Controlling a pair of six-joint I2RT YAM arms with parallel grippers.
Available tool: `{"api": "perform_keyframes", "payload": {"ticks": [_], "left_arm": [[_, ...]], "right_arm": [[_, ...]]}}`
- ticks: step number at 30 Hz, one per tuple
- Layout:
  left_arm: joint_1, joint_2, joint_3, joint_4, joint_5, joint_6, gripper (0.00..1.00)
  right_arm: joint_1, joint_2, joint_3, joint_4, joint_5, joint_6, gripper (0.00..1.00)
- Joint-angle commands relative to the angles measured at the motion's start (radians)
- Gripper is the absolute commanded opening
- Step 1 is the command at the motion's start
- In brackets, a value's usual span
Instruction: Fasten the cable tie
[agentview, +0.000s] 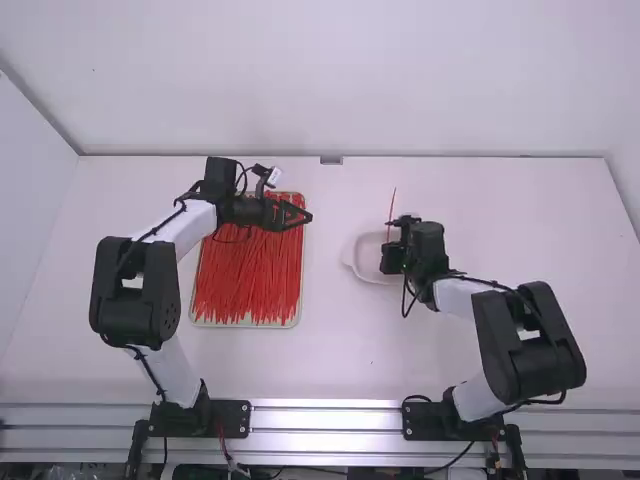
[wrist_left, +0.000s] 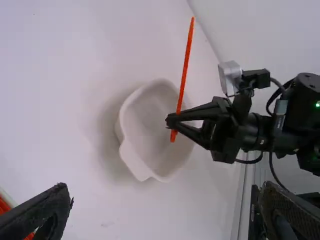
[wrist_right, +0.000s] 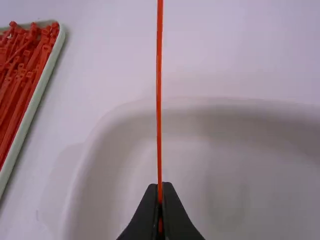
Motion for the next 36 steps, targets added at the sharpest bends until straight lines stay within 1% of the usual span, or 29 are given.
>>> {"api": "perform_keyframes", "payload": {"ticks": [1, 2, 3, 4, 5, 6, 7, 8, 9, 16, 22, 25, 27, 29, 32, 34, 36], "left_arm": [[0.004, 0.006, 0.015, -0.004, 0.014, 0.014, 0.99], [0.004, 0.006, 0.015, -0.004, 0.015, 0.014, 0.99], [0.004, 0.006, 0.015, -0.004, 0.015, 0.014, 0.99], [0.003, 0.006, 0.015, -0.004, 0.014, 0.014, 0.99], [0.004, 0.006, 0.015, -0.004, 0.014, 0.014, 0.99], [0.004, 0.006, 0.015, -0.003, 0.014, 0.014, 0.99], [0.004, 0.006, 0.015, -0.004, 0.014, 0.014, 0.99], [0.004, 0.006, 0.015, -0.004, 0.014, 0.014, 0.99], [0.003, 0.006, 0.015, -0.004, 0.014, 0.014, 0.99], [0.004, 0.006, 0.015, -0.004, 0.011, 0.014, 0.99], [0.004, 0.006, 0.015, -0.003, 0.009, 0.014, 0.99], [0.005, 0.002, 0.015, -0.006, -0.031, 0.014, 0.99], [0.005, -0.002, 0.016, -0.010, -0.039, 0.014, 0.99], [0.005, -0.020, 0.016, -0.024, -0.042, 0.015, 0.99], [0.005, -0.039, 0.016, -0.045, -0.058, 0.031, 0.99], [0.005, -0.071, 0.016, -0.079, -0.146, 0.029, 0.99], [0.005, -0.095, 0.016, -0.105, -0.194, 0.030, 0.99]], "right_arm": [[0.014, 0.006, -0.005, -0.004, -0.010, 0.005, 0.09], [0.017, 0.006, -0.005, -0.005, -0.009, 0.005, 0.21], [0.017, 0.006, -0.005, -0.006, -0.008, 0.006, 0.22], [0.016, 0.006, -0.005, -0.008, -0.005, 0.006, 0.31], [0.015, 0.006, -0.005, -0.008, -0.006, 0.005, 0.35], [0.013, 0.006, -0.005, -0.008, -0.006, 0.006, 0.42], [0.011, 0.006, -0.005, -0.007, -0.006, 0.006, 0.43], [0.009, 0.005, -0.005, -0.007, -0.006, 0.016, 0.57], [0.009, 0.005, -0.005, -0.008, -0.006, 0.023, 0.99], [-0.002, -0.001, -0.005, -0.009, -0.010, 0.031, 0.99], [-0.004, -0.039, -0.006, -0.036, -0.006, 0.031, 0.99], [-0.004, -0.093, -0.005, -0.093, -0.005, 0.028, 0.99], [-0.004, -0.122, -0.006, -0.126, 0.005, 0.028, 0.99], [-0.004, -0.179, -0.005, -0.192, 0.032, 0.028, 0.99], [-0.004, -0.219, -0.006, -0.235, 0.041, 0.028, 0.99], [-0.004, -0.277, -0.006, -0.296, 0.049, 0.028, 0.99], [-0.004, -0.307, -0.006, -0.324, 0.051, 0.028, 0.99]]}}
